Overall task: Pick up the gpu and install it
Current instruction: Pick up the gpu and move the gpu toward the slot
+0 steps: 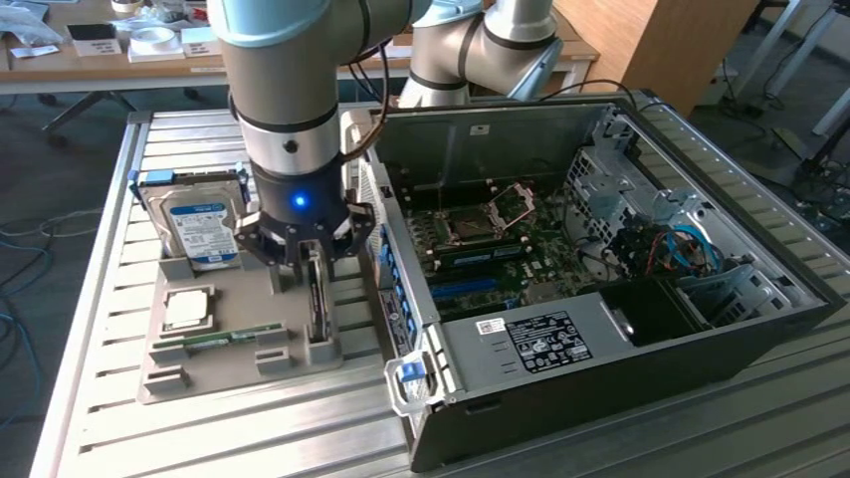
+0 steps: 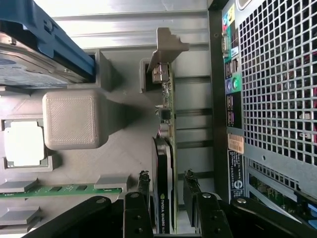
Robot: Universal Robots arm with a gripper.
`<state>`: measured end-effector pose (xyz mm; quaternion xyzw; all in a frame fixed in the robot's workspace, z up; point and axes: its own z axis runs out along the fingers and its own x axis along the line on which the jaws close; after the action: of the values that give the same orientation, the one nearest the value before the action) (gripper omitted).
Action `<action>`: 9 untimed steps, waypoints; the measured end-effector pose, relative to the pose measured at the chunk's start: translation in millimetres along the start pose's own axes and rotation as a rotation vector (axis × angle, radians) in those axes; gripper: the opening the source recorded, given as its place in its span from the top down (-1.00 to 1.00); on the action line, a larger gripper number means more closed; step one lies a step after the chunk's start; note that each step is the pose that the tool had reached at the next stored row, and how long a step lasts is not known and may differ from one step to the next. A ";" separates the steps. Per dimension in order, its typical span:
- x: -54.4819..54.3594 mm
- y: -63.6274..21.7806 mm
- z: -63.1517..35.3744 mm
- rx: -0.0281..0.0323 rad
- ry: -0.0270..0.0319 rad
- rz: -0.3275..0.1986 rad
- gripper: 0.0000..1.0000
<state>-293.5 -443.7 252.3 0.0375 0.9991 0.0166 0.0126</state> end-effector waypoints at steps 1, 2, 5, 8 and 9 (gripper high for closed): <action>0.0 -0.1 1.5 0.0003 0.0000 0.000 0.17; 0.0 -0.1 3.1 0.0006 0.0000 0.000 0.17; 0.1 -0.3 7.9 0.0011 -0.0001 0.000 0.17; 0.3 -0.4 12.6 0.0018 -0.0001 0.000 0.17; 0.3 -0.5 13.6 0.0022 -0.0002 0.000 0.17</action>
<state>-293.4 -443.7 238.8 0.0374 0.9991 0.0155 0.0126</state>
